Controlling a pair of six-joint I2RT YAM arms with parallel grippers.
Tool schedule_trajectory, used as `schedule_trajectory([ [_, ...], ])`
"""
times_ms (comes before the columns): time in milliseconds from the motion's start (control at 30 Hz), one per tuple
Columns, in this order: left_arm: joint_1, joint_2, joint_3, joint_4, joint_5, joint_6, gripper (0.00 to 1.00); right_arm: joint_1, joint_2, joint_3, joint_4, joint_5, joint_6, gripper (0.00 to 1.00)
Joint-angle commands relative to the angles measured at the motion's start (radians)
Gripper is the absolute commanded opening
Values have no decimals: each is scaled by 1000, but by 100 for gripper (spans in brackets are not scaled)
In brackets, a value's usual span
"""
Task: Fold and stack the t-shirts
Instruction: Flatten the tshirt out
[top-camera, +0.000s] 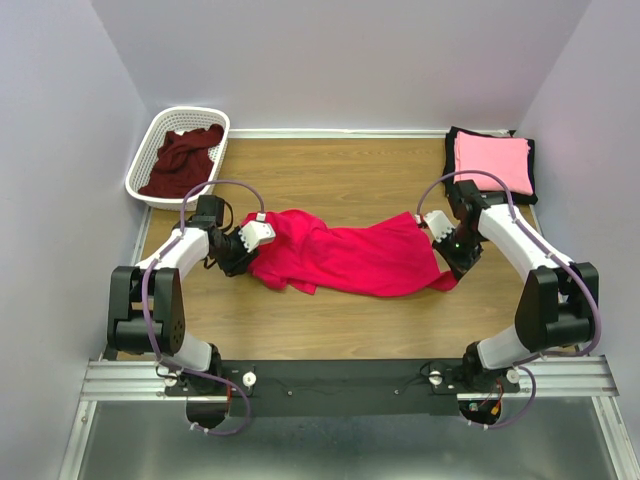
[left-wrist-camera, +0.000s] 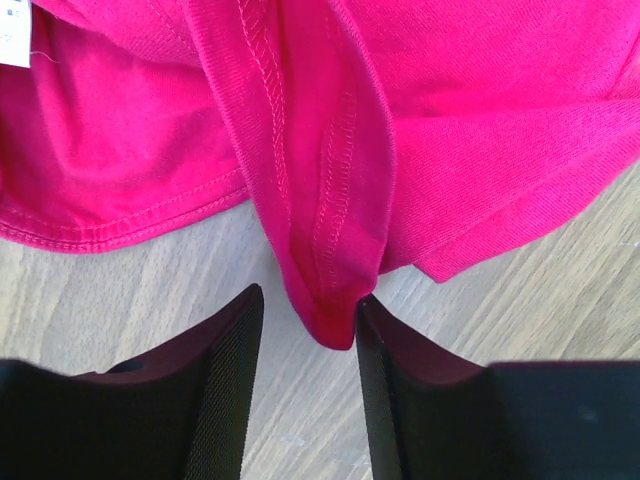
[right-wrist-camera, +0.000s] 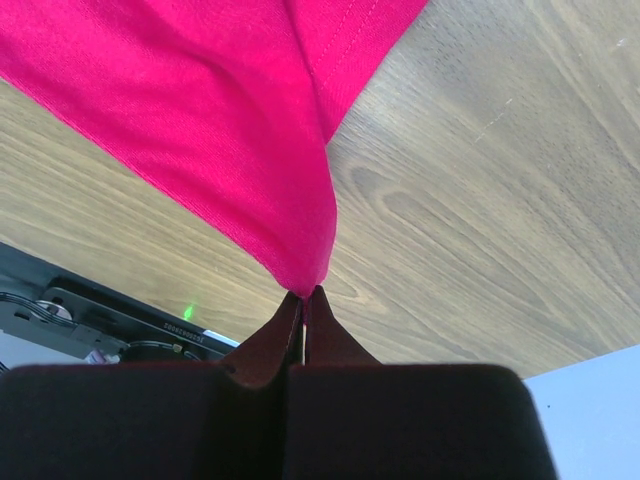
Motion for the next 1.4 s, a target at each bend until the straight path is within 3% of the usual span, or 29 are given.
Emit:
schedule_trajectory([
  [0,-3,-8,20,-8,38,0,50,-7,9,29,-22,-30,8,0],
  [133,-3,4,28,-8,38,-3,40,-6,3,32,-25,-43,5,0],
  [233,-3,3,43,-14,42,-9,12,-6,-12,36,-24,-43,-1,1],
  [333,0,-13,72,-49,58,-12,0,-6,-5,46,-33,-48,8,1],
  [467,32,-39,159,-130,82,-17,0,-10,-31,86,-25,-63,31,0],
  [667,140,-54,478,-204,102,-114,0,-71,6,313,34,-13,64,0],
  [933,155,3,996,-154,42,-358,0,-179,159,837,59,-1,97,0],
  [1000,157,7,1090,-131,50,-405,0,-191,200,1041,61,13,106,0],
  [1167,158,-28,1201,-51,101,-477,0,-193,260,1291,84,48,123,1],
  [1200,157,-43,1204,31,98,-514,0,-193,274,1336,103,52,126,1],
  [1367,157,-40,1198,116,21,-565,0,-193,262,1330,218,147,120,1],
])
